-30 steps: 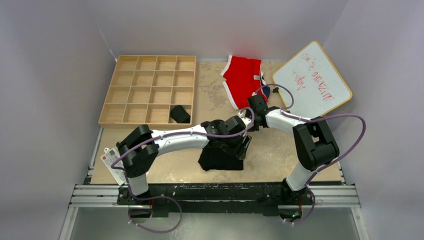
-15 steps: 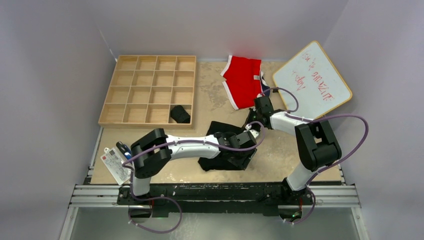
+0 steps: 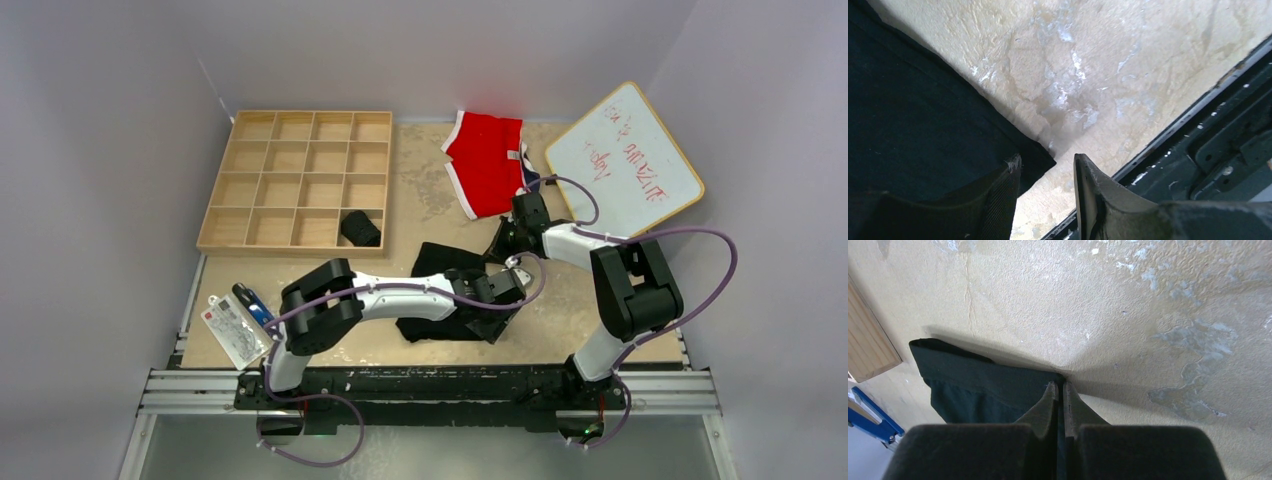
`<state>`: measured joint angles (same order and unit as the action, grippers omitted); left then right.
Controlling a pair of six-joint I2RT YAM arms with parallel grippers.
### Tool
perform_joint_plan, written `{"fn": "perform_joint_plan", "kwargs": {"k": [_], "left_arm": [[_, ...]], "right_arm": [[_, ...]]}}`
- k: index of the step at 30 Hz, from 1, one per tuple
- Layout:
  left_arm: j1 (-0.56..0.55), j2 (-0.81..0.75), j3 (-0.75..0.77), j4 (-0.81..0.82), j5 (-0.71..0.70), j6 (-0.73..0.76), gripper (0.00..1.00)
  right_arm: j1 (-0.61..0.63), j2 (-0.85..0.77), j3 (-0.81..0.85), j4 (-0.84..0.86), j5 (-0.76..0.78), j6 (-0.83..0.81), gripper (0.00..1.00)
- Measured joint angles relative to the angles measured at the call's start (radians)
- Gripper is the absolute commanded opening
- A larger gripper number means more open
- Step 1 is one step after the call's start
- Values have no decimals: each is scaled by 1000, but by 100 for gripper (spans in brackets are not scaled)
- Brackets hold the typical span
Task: Roll the underwear
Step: Fold the underwear at the center of the board.
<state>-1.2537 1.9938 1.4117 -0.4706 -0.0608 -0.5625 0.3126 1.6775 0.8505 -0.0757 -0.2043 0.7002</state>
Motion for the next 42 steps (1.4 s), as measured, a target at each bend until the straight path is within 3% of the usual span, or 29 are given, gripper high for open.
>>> {"fn": "perform_joint_plan", "kwargs": {"k": [13,26,34,42], "left_arm": [[-28,53,40,-43,-58,35,35],[-62,102,107,-103,-162,62,0],[-74,97,103,-92,-184,76,0],[-50,-60,-74,39,-83,50,0]], "right_arm": [[-5,16,4,13,-27,7,0],[-5,16,5,13,-30,3,0],[-5,11,8,4,-31,-6,0],[-5,-63,8,-138,7,-31,0]]}}
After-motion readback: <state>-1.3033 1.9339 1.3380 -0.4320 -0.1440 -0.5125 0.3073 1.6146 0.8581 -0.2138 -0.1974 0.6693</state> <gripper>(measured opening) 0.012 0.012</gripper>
